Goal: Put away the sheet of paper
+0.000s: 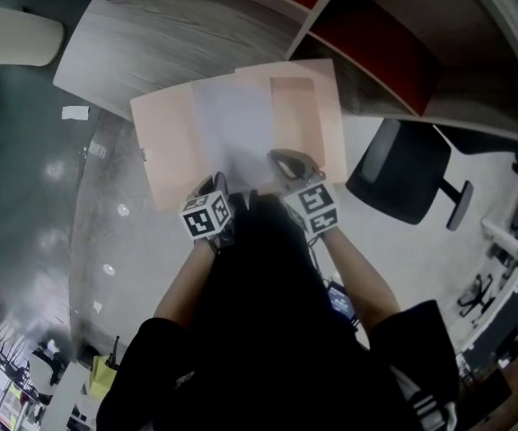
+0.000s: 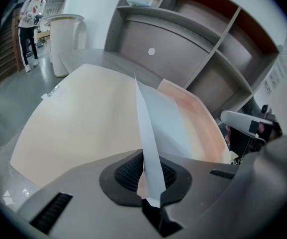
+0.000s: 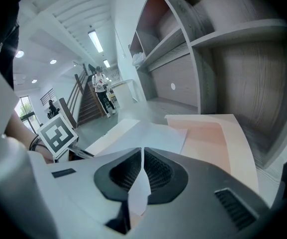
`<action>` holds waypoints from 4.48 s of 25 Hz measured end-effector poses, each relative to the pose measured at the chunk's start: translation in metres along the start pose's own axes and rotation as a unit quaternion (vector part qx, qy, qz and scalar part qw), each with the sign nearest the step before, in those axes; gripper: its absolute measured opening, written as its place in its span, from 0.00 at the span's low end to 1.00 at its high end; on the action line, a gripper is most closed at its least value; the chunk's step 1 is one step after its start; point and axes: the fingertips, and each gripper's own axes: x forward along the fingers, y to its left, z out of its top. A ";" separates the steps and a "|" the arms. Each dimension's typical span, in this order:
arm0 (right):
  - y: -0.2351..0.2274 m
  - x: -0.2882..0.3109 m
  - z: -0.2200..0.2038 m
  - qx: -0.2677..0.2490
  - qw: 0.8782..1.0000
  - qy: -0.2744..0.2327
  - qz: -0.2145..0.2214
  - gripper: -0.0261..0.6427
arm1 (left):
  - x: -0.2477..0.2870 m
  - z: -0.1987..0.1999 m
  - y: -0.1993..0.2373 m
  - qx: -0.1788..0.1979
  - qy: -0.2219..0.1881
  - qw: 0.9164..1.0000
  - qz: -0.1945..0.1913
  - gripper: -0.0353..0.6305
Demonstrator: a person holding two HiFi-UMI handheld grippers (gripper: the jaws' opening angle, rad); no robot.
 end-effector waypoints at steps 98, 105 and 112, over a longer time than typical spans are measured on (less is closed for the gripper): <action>-0.048 -0.031 -0.012 -0.001 1.000 0.005 0.030 0.09 | 0.031 -0.009 -0.065 0.123 0.096 0.987 0.023 0.14; -0.050 -0.032 -0.012 0.004 1.000 0.004 0.029 0.09 | 0.030 -0.011 -0.071 0.129 0.099 0.987 0.011 0.14; -0.051 -0.033 -0.017 0.010 1.000 0.004 0.025 0.08 | 0.032 -0.014 -0.077 0.139 0.102 0.985 0.000 0.14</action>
